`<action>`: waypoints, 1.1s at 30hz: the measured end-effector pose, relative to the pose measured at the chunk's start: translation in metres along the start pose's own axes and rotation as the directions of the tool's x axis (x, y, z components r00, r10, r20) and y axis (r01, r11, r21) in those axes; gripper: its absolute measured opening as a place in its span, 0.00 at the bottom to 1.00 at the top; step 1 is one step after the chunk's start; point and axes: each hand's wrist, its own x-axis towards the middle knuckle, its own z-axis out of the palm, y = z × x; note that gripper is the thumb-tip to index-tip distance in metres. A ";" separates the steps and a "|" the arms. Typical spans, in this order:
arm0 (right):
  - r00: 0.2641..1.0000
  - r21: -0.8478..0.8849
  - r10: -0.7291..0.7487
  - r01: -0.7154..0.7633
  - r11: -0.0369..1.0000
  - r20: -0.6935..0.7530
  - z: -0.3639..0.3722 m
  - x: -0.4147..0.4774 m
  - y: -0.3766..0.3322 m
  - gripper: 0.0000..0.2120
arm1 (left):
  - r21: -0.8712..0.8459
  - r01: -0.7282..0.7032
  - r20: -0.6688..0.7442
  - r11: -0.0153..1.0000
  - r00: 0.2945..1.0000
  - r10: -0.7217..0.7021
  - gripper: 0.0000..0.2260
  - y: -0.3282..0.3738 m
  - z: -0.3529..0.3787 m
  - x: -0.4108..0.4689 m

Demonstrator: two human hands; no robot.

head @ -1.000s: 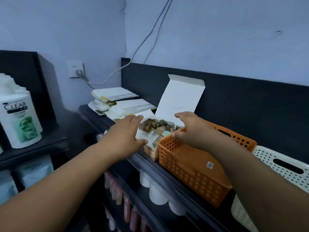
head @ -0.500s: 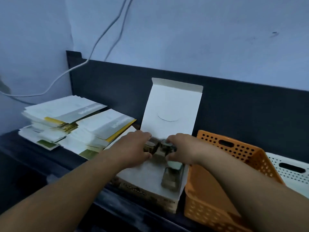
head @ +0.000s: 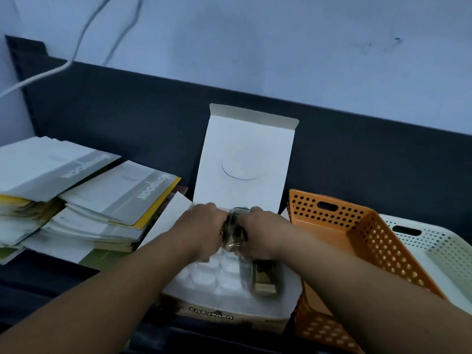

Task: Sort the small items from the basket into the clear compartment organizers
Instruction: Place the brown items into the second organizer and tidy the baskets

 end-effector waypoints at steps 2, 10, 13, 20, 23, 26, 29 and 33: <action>0.999 -0.004 -0.008 0.007 1.000 -0.036 0.004 0.002 -0.001 0.16 | -0.017 0.002 0.003 1.000 1.000 -0.002 0.02 -0.002 0.001 0.001; 0.981 0.398 0.073 0.005 0.917 -0.181 -0.009 -0.012 0.022 0.09 | -0.123 0.079 -0.033 0.989 0.996 -0.083 0.07 -0.008 -0.014 -0.007; 0.967 0.657 0.122 0.059 0.752 -0.226 -0.016 -0.033 0.034 0.09 | -0.307 0.113 -0.121 0.945 0.980 -0.157 0.07 0.008 -0.035 -0.015; 0.941 0.877 0.217 0.136 0.461 -0.260 -0.027 -0.129 0.075 0.15 | -0.761 0.019 -0.136 0.649 0.973 -0.188 0.07 0.098 -0.049 -0.036; 0.930 0.913 0.267 0.137 0.385 -0.252 -0.022 -0.183 0.102 0.16 | -0.855 0.073 -0.021 0.514 0.984 -0.174 0.07 0.152 -0.035 -0.042; 0.910 0.954 0.341 0.149 0.259 -0.235 -0.003 -0.239 0.137 0.17 | -0.941 0.164 0.131 0.296 0.983 -0.128 0.07 0.216 -0.017 -0.050; 0.880 0.971 0.417 0.178 0.157 -0.229 0.018 -0.296 0.172 0.18 | -0.965 0.232 0.226 0.120 0.972 -0.058 0.07 0.279 0.000 -0.060; 0.828 0.972 0.512 0.221 0.074 -0.227 0.045 -0.375 0.215 0.15 | -0.956 0.294 0.293 -0.014 0.955 0.039 0.10 0.368 0.025 -0.080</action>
